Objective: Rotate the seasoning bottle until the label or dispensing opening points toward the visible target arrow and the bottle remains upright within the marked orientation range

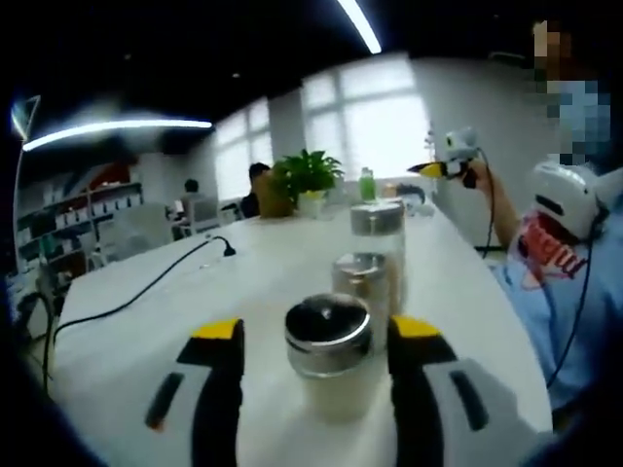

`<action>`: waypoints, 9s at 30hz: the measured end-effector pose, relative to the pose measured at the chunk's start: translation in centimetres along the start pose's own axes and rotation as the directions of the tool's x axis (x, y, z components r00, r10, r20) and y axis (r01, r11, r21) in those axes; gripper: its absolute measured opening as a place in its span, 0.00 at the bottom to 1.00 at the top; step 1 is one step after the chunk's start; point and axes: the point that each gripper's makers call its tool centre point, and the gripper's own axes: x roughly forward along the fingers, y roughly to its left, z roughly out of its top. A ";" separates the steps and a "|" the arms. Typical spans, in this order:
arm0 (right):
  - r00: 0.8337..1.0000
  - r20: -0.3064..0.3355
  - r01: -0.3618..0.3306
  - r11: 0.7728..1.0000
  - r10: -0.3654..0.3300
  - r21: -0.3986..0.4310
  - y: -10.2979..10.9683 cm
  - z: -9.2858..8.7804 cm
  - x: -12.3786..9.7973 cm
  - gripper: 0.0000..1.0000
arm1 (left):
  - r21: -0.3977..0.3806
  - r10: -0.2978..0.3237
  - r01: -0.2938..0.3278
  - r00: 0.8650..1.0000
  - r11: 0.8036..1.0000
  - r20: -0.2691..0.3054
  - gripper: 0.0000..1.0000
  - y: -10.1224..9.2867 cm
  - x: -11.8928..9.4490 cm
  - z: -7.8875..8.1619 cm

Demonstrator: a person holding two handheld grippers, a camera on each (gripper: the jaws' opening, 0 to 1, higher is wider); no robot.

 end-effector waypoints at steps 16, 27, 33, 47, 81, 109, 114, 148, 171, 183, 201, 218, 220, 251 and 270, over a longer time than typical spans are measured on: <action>1.000 0.005 0.006 1.000 -0.006 -0.006 -0.1 0.2 -0.2 0.95 | -0.102 0.243 -0.243 0.970 0.965 -0.012 0.62 0.0 -2.0 0.0; 1.000 0.014 0.014 1.000 -0.013 -0.009 -0.2 0.5 -0.4 0.95 | -0.172 0.392 -0.378 0.919 0.910 0.052 0.56 -0.2 -3.4 2.1; 1.000 0.019 0.008 1.000 -0.008 -0.009 0.0 0.6 -0.5 0.96 | -0.178 0.513 -0.497 0.856 0.849 0.059 0.52 0.5 -3.7 2.5; 1.000 0.023 0.016 1.000 -0.016 -0.014 0.1 0.8 -0.7 0.96 | -0.237 0.659 -0.623 0.744 0.745 0.114 0.53 0.6 -3.2 1.8; 0.998 0.050 -0.035 0.999 0.034 0.013 0.8 1.2 -0.7 0.97 | -0.204 0.612 -0.585 0.782 0.785 0.119 0.33 0.4 -1.4 1.2; 0.998 0.067 0.004 0.999 -0.007 0.034 -0.2 1.4 -1.0 0.99 | -0.192 0.522 -0.495 0.842 0.847 0.133 0.33 0.1 -1.0 1.0; 0.996 0.087 0.001 0.999 -0.005 0.040 0.0 1.8 -1.1 0.99 | -0.196 0.490 -0.458 0.855 0.867 0.170 0.33 0.1 -0.8 1.1; 0.994 0.112 -0.014 0.998 0.006 0.067 0.0 2.2 -1.2 0.98 | -0.164 0.315 -0.290 0.936 0.943 0.155 0.33 -0.4 -0.6 1.1; 0.997 0.075 -0.014 0.998 0.010 0.053 0.3 1.4 -1.0 0.99 | -0.144 0.152 -0.131 0.977 0.981 0.147 0.33 -1.3 -0.6 1.0; 0.997 0.074 -0.009 0.999 0.006 0.043 0.1 1.4 -1.2 0.99 | -0.144 0.054 -0.035 0.990 0.989 0.127 0.33 -1.4 -0.7 0.8; 0.998 0.063 -0.012 0.999 0.010 0.039 0.0 1.2 -1.1 0.99 | -0.126 -0.054 0.067 0.993 0.990 0.107 0.33 -1.5 -0.5 0.7; 0.998 0.055 -0.015 0.999 0.013 0.035 -0.1 1.0 -1.0 0.99 | -0.169 0.094 -0.076 0.990 0.983 0.102 0.53 -0.3 -1.7 0.8; 0.998 0.055 -0.013 0.999 0.011 0.032 -0.1 1.0 -1.0 0.99 | -0.132 0.154 -0.142 0.984 0.981 0.085 0.53 0.2 -2.1 1.0; 0.998 0.056 -0.003 0.999 0.002 0.032 -0.3 1.1 -1.3 0.98 | -0.242 0.729 -0.691 0.669 0.681 0.140 0.35 -1.1 -4.0 2.8; 0.998 0.065 0.021 0.999 -0.023 0.036 -1.0 1.3 -1.6 0.98 | -0.239 0.721 -0.683 0.677 0.690 0.148 0.43 -0.7 -2.2 1.9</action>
